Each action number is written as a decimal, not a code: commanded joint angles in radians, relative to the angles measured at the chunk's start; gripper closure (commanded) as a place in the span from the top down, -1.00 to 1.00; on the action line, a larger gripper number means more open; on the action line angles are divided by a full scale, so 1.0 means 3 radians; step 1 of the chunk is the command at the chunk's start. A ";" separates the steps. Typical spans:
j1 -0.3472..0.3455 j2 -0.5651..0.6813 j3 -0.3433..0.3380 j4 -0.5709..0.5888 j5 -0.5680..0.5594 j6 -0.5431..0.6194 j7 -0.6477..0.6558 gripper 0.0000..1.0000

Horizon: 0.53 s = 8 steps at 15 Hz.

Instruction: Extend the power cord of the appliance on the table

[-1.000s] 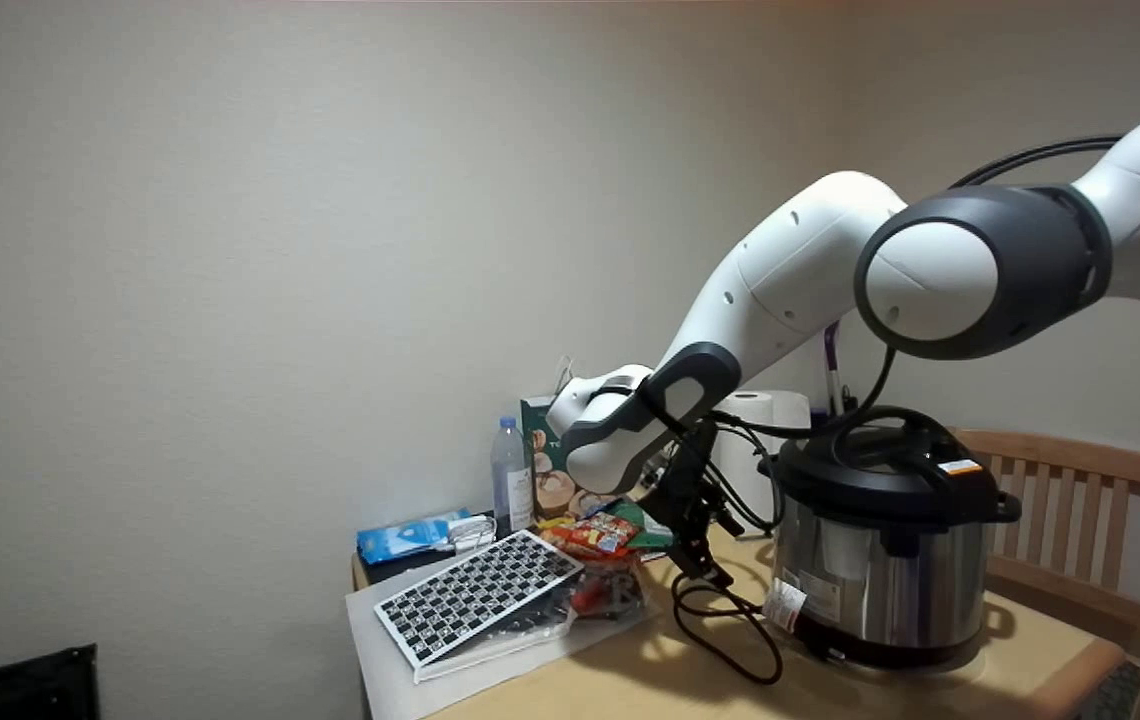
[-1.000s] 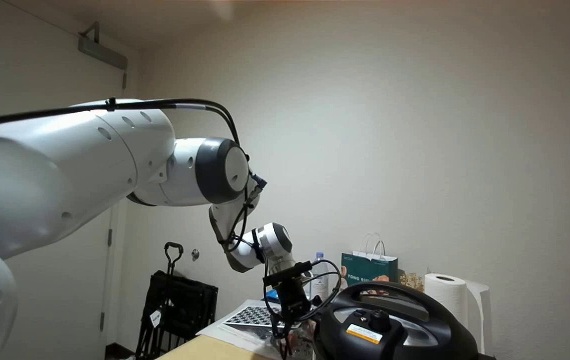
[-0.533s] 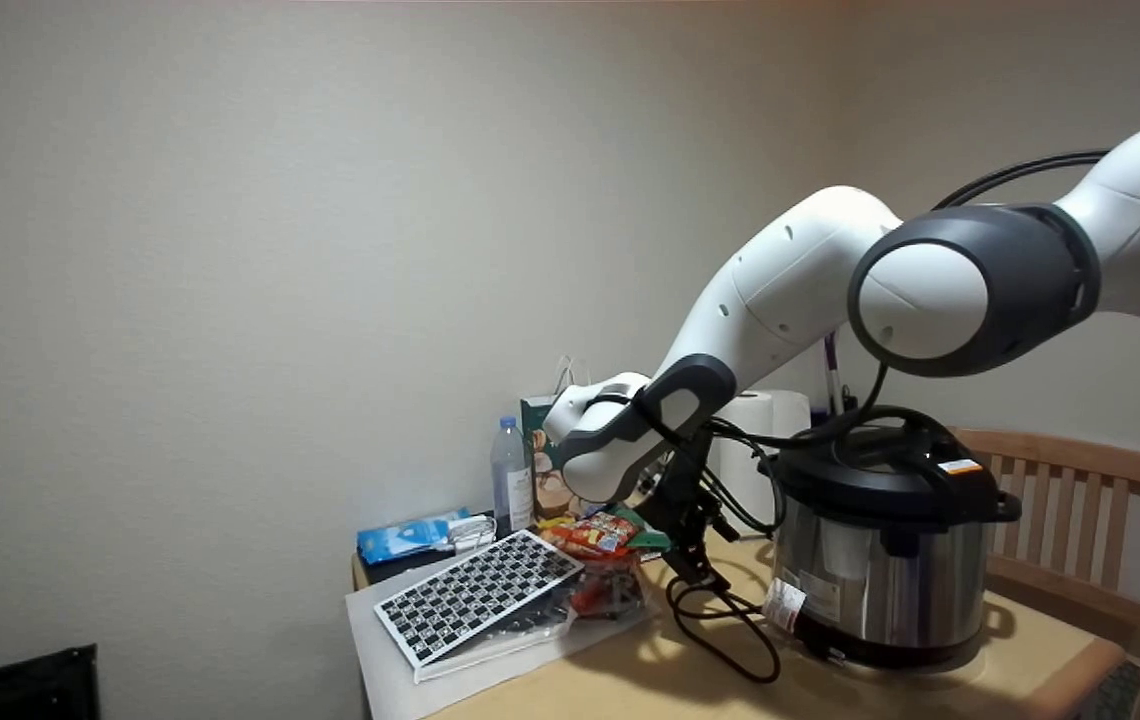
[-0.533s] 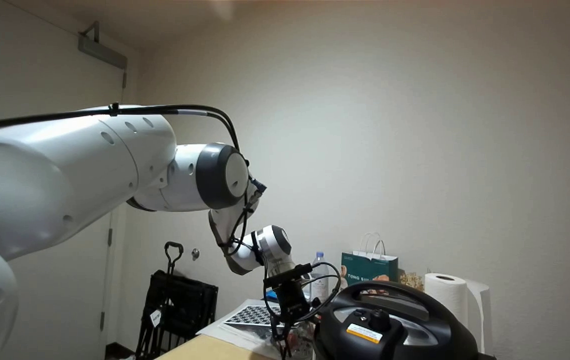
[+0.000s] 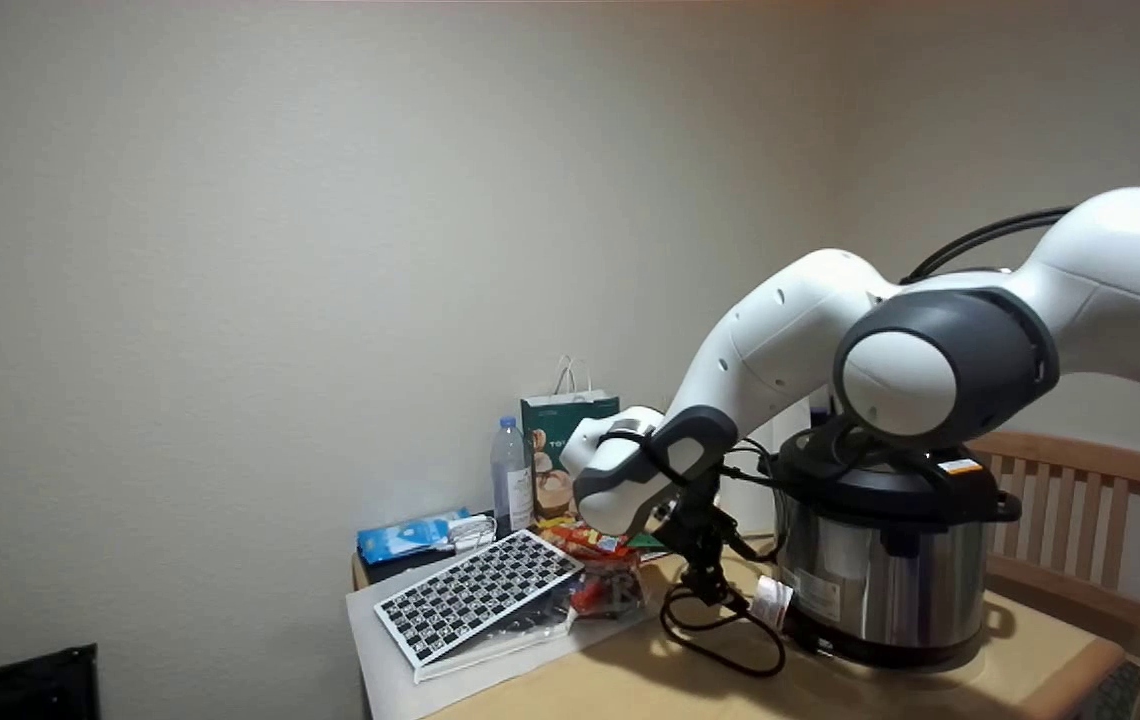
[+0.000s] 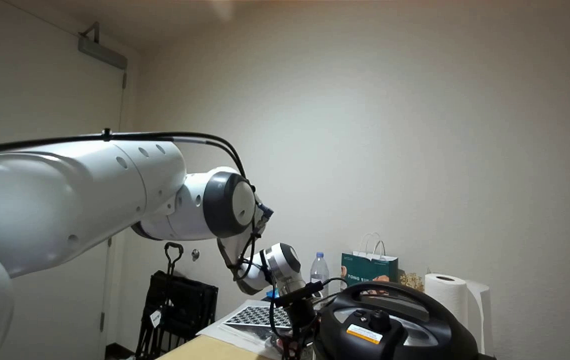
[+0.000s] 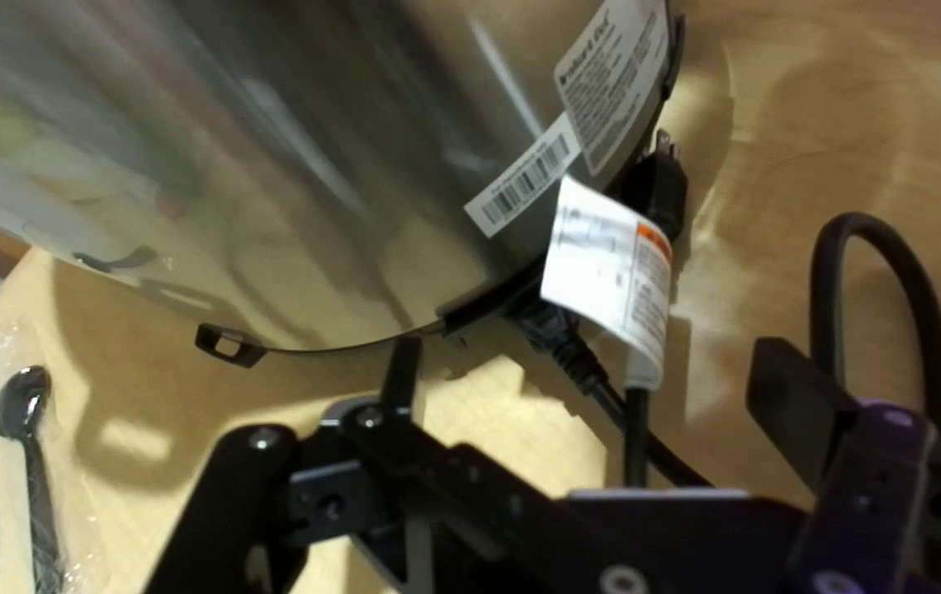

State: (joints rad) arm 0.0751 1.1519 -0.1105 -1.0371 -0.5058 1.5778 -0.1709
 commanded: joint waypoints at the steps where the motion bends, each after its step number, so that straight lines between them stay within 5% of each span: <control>1: -0.0056 0.0432 -0.0090 0.0546 0.0061 -0.0302 -0.0081 1.00; 2: -0.0030 0.0217 -0.0042 0.0240 0.0001 -0.0134 -0.0004 1.00; 8: 0.0038 0.0353 -0.0060 0.0389 -0.0033 -0.0149 -0.0043 1.00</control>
State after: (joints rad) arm 0.0766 1.2701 -0.1332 -0.9038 -0.5069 1.5174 -0.1720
